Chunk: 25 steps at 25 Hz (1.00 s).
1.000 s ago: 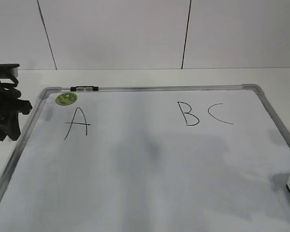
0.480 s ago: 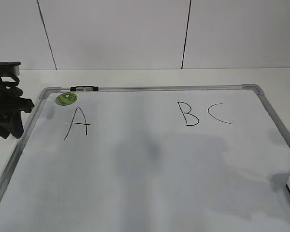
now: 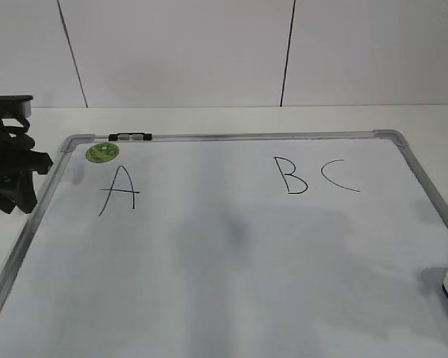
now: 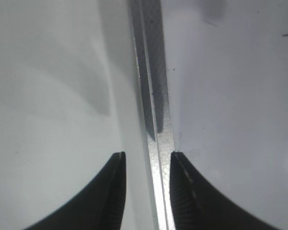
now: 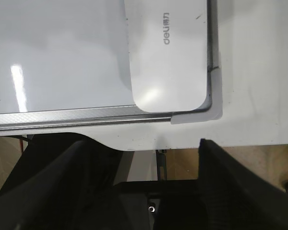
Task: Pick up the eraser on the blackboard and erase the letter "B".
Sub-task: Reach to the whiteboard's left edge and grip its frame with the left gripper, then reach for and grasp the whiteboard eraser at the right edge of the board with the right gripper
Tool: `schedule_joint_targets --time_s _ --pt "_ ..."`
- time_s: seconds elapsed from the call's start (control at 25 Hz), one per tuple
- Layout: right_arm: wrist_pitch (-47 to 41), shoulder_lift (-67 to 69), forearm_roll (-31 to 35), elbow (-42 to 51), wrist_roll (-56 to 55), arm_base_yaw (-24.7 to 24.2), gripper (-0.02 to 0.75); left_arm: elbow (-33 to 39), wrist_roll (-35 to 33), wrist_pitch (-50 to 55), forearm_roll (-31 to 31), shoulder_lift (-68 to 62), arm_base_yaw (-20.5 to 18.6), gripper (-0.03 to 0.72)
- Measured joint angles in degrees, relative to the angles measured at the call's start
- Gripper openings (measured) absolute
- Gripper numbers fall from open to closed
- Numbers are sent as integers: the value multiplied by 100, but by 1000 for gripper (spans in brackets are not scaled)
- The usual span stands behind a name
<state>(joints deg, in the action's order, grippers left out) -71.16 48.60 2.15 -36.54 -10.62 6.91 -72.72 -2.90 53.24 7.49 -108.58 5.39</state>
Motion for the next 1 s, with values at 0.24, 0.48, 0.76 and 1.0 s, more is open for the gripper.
schedule_joint_targets --time_s 0.24,0.48,0.76,1.0 --pt "0 0 0 0 0 0 550 0 -23 0 -10 -29 0 238" --pt "0 0 0 0 0 0 551 0 -36 92 -10 -270 0 238" --pt "0 0 0 0 11 0 550 -21 -36 103 -41 -421 207 238" --pt "0 0 0 0 11 0 550 -53 -36 111 -41 -466 230 218"
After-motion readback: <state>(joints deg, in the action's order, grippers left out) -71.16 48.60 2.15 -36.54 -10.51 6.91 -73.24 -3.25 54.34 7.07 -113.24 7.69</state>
